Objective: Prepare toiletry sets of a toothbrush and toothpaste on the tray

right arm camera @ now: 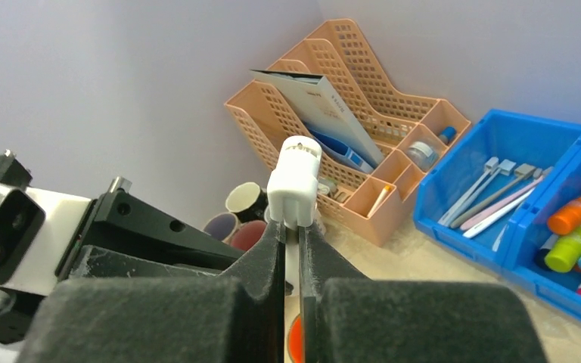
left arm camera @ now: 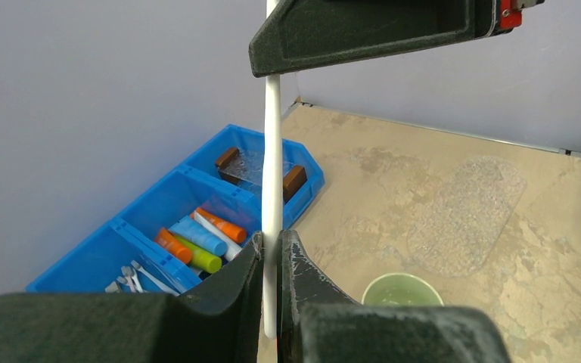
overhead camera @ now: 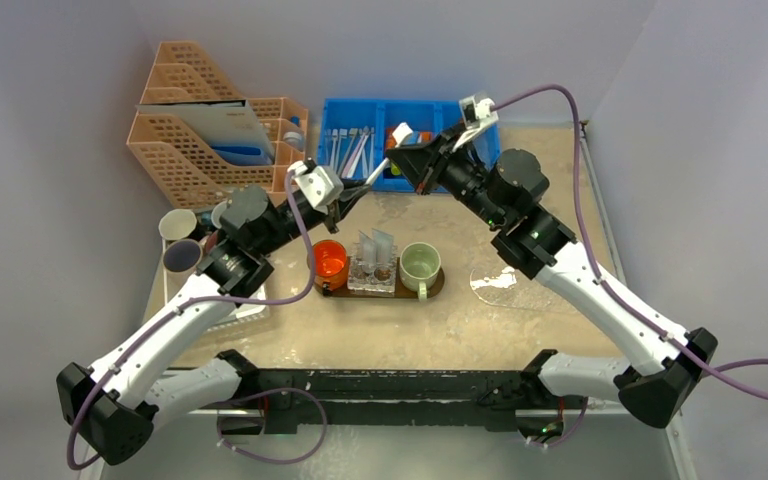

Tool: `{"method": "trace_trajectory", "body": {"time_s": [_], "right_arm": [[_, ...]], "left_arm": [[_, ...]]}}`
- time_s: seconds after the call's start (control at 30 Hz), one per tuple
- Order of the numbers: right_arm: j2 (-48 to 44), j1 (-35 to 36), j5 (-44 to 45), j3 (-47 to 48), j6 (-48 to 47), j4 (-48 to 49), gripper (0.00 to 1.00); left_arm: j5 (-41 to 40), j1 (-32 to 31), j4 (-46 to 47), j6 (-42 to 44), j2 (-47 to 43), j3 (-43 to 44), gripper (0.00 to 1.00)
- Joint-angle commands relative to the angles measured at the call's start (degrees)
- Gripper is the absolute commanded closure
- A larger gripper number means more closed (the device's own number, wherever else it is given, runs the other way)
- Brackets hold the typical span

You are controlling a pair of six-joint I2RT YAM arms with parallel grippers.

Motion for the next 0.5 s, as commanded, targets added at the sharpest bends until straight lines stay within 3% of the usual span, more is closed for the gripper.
{"method": "trace_trajectory", "body": {"time_s": [0.0, 0.13, 0.47], "right_arm": [[-1.7, 0.0, -3.2, -1.0, -5.5, 2.4, 1.0], [-2.3, 0.0, -6.9, -1.4, -9.8, 1.3, 1.0], [-4.5, 0.0, -17.6, -1.3, -20.5, -3.9, 1.0]], "left_arm": [[-0.5, -0.3, 1.2, -0.4, -1.7, -0.8, 1.0], [-1.9, -0.3, 0.7, -0.6, -2.5, -1.5, 0.93], [-13.2, -0.2, -1.2, -2.0, -6.3, -4.1, 0.59]]}}
